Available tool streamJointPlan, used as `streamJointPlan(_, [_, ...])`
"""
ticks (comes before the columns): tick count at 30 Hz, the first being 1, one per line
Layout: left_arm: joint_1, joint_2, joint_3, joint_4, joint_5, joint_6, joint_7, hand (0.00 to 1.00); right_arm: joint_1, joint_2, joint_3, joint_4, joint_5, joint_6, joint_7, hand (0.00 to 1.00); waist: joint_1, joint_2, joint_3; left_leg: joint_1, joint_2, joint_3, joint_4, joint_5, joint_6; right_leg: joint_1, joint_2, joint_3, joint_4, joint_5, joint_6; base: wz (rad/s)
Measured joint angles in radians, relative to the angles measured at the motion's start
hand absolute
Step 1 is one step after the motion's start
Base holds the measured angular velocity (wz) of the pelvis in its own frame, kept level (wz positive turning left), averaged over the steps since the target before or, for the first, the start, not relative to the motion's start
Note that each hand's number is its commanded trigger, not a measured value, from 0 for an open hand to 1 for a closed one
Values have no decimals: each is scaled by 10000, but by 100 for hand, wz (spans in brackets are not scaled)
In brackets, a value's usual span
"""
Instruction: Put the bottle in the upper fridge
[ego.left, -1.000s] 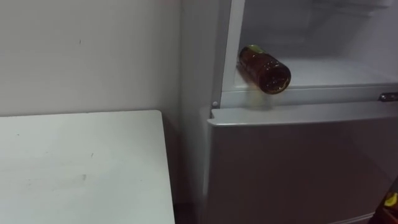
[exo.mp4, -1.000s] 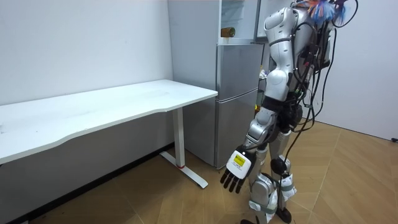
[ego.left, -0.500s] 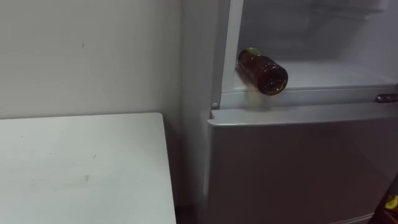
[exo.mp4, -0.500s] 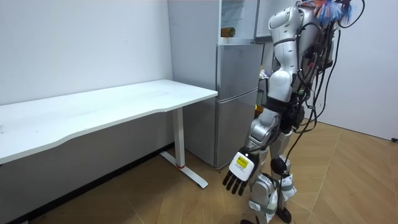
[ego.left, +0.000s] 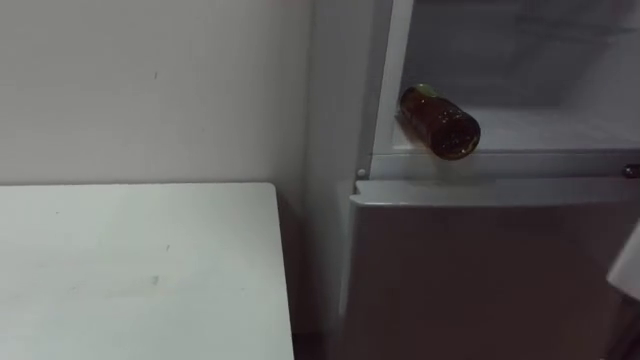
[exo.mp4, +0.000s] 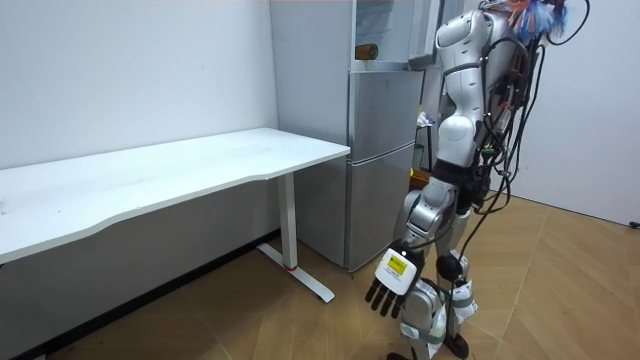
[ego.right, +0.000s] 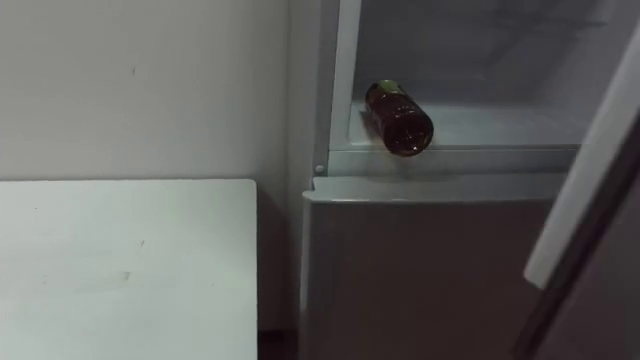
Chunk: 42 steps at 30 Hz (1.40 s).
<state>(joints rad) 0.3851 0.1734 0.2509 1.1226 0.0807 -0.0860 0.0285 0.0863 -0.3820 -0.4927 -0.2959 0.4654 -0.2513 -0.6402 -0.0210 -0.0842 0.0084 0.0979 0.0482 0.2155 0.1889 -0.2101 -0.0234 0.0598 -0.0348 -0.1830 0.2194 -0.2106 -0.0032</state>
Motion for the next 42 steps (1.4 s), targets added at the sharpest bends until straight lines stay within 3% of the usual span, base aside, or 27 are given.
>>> streamJointPlan(11, [4, 0, 8, 0, 4, 17, 33, 0, -1, -85, -8, -60, -35, 22, 159, 0, -21, 158, -58, 14, 14, -31, -17, -1, 0, 41, -2, -93, -1, 18, -23, 0])
streamJointPlan(23, [-8, 0, -227, -27, 1, 23, 30, 0, -117, -85, 32, -147, -14, 45, 1016, 0, -10, -42, -38, 9, 15, -46, -14, -3, -2, 73, 1, -119, -9, 16, -21, 0])
streamJointPlan(33, [-49, 0, -402, -20, 2, 21, 12, 0, -614, -85, 622, -145, -39, 44, 1625, 0, 15, 16, -14, -5, 17, -76, -20, -6, -1, 52, 3, -139, -16, 16, -21, 0])
streamJointPlan(37, [-51, 0, -398, -20, 7, 75, -12, 0, -836, -85, 790, -143, -50, 47, 1665, 0, 22, 73, -79, 3, 11, -152, -21, -5, -1, 108, 2, -205, -11, 17, -22, 5])
streamJointPlan(42, [-47, 0, -401, -21, 5, 152, -8, 0, -862, -85, 791, -143, -50, 49, 1783, 0, 40, 61, -58, 5, 3, -261, 5, -2, -2, 173, -8, -294, -43, 17, -23, 6])
